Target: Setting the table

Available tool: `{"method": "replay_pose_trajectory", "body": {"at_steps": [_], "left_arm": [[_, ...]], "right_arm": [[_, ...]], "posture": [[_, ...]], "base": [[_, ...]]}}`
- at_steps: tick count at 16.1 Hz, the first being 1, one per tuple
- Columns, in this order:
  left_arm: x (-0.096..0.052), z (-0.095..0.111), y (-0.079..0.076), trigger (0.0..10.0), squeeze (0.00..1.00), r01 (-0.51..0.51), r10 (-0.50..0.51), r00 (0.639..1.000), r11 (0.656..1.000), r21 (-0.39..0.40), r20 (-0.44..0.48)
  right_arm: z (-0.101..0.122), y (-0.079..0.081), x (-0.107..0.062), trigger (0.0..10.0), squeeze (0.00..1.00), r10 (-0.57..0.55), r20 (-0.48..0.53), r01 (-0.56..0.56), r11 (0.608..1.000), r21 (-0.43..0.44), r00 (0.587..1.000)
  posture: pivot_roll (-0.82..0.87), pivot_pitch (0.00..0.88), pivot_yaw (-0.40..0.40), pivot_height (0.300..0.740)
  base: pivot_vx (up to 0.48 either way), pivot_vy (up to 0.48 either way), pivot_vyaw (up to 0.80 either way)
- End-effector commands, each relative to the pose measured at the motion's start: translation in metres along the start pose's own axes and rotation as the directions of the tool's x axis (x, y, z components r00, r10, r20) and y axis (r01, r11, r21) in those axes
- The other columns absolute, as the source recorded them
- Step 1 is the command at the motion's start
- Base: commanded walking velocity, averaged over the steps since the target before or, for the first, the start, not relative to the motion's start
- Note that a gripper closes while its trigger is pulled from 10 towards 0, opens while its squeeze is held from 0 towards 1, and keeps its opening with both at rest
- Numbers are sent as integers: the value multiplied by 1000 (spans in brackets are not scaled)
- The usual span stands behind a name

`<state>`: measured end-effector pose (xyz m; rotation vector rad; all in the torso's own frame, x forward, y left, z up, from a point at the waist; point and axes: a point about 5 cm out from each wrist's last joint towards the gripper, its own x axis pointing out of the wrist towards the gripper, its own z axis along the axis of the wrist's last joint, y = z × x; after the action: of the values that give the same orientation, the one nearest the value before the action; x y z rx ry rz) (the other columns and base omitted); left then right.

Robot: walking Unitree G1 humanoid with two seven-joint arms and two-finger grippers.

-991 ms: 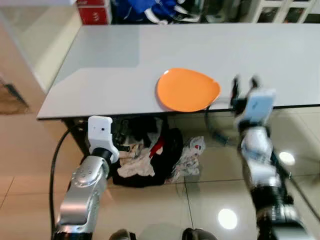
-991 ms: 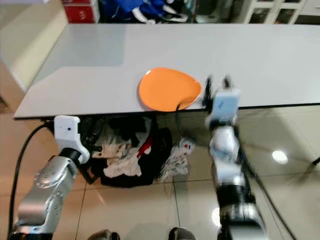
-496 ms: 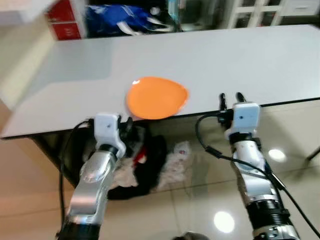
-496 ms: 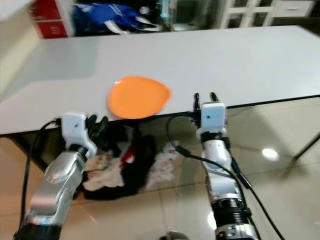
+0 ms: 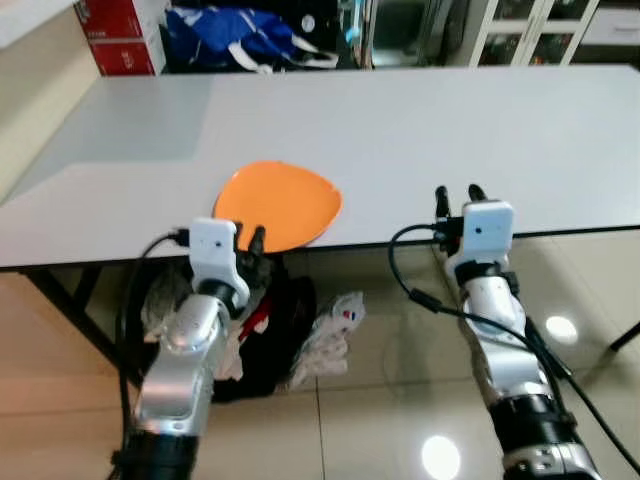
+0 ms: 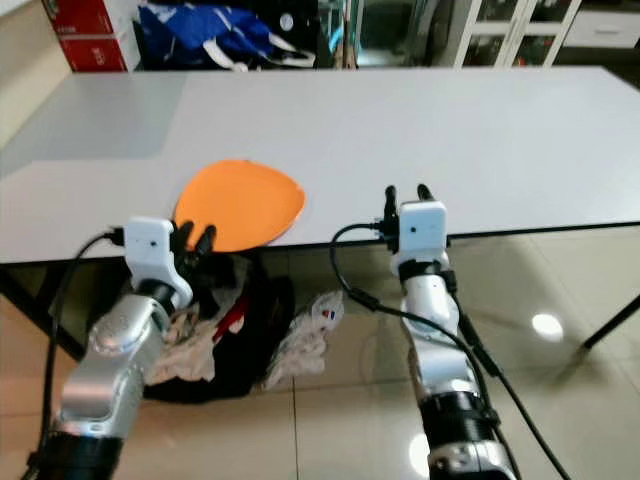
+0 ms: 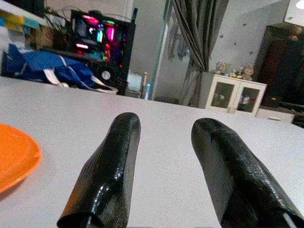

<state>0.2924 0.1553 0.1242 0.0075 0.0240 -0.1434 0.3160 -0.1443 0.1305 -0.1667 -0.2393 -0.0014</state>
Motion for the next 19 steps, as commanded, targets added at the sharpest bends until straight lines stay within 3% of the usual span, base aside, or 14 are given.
{"method": "replay_pose_trajectory", "body": {"at_steps": [1,6,10,12,15,19], "left_arm": [[2,-1,4,10000,0,-13,13,1000,1000,8,-4],[8,3,2,10000,0,11,-11,1000,1000,22,12],[10,1,5,10000,0,-17,17,1000,1000,-19,-1],[11,-1,4,10000,0,-18,18,1000,1000,22,-10],[12,0,4,10000,0,-13,13,1000,1000,-7,-7],[15,3,2,10000,0,6,-6,1000,1000,24,3]], "right_arm": [[1,5,0,10000,0,24,-2,-24,1000,2,1000],[1,6,-1,10000,0,28,-2,-28,1000,4,1000],[1,6,-3,10000,0,36,-5,-36,999,3,999],[-1,7,-5,10000,0,44,-13,-44,999,4,999],[0,8,-5,10000,0,49,-12,-49,999,7,999],[0,11,-6,10000,0,63,-8,-63,998,12,998]], "posture": [[-91,0,38,740],[-107,0,49,740],[-115,0,53,740],[-116,0,57,740],[-117,0,61,740],[-121,0,65,740]], "base": [[345,-330,0],[73,-61,0],[426,0,0],[474,0,0],[87,0,0],[443,71,0]]}}
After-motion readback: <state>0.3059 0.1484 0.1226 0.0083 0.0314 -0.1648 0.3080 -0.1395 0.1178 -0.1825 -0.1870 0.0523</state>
